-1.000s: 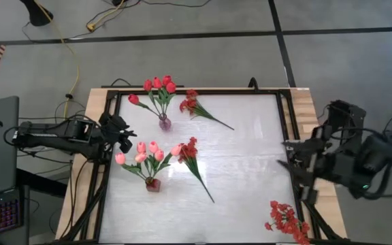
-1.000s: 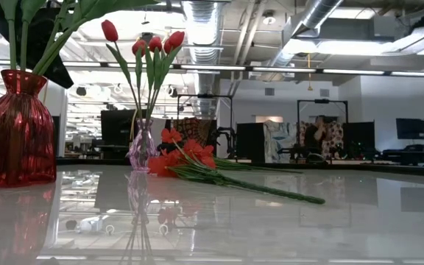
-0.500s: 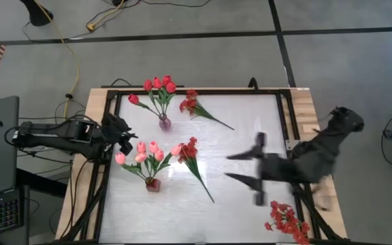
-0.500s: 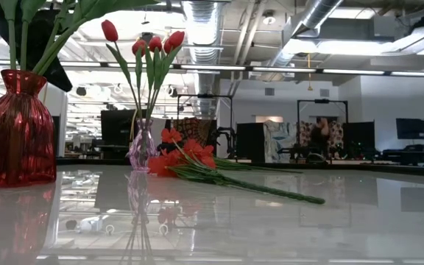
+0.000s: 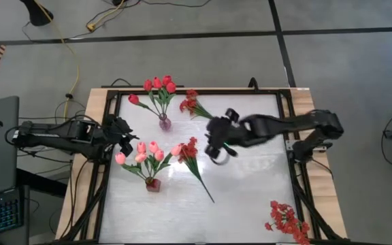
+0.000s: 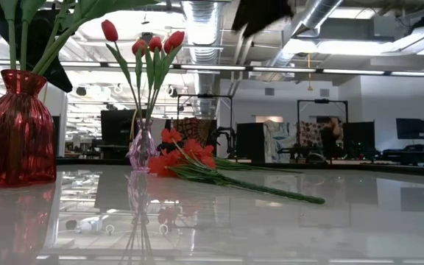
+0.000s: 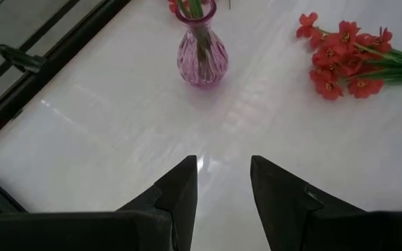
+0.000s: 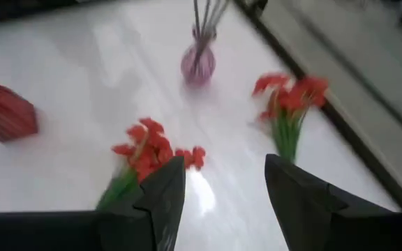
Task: Sort flowers into vase by color
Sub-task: Put the red flowers into the transparent vase
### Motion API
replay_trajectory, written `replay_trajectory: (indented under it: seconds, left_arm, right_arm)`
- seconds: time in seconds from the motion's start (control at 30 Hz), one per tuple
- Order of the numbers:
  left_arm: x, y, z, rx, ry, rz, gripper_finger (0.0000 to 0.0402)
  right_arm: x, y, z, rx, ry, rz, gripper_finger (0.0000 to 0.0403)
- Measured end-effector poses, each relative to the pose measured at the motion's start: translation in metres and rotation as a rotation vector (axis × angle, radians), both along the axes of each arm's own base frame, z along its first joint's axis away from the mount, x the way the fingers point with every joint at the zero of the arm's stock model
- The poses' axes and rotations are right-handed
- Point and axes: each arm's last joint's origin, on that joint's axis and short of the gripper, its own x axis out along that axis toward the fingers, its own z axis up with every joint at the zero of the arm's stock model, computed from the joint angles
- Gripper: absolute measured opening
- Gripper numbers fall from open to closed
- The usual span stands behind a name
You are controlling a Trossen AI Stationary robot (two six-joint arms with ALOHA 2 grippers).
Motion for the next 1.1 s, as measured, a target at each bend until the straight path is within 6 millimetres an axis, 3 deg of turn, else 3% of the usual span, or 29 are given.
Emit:
replay_trajectory:
  seconds: [0.13, 0.23, 0.4, 0.57, 0.77, 0.97, 1.1]
  left_arm:
    - [0.0, 0.0, 0.0, 0.001, 0.0, 0.0, 0.0123]
    - [0.0, 0.0, 0.0, 0.004, 0.003, -0.006, 0.0123]
    - [0.0, 0.0, 0.0, 0.005, 0.004, -0.006, 0.0123]
    - [0.0, 0.0, 0.0, 0.012, 0.003, 0.003, 0.0123]
    - [0.0, 0.001, 0.0, 0.015, 0.0, 0.012, 0.0123]
    - [0.0, 0.001, 0.0, 0.014, -0.004, 0.019, 0.0123]
    - [0.0, 0.001, 0.0, 0.013, -0.002, 0.016, 0.0123]
  right_arm:
    - [0.028, -0.037, -0.033, 0.081, 0.105, 0.027, 0.0223]
    - [0.039, -0.071, -0.055, 0.115, 0.175, -0.014, 0.0223]
    - [0.03, -0.131, -0.084, 0.124, 0.142, -0.144, 0.0223]
    - [0.012, -0.173, -0.126, 0.25, 0.1, -0.171, 0.0223]
    - [0.002, -0.201, -0.158, 0.234, 0.151, -0.211, 0.0223]
    - [0.009, -0.209, -0.187, 0.205, 0.219, -0.178, 0.0223]
    - [0.011, -0.21, -0.193, 0.224, 0.225, -0.137, 0.0223]
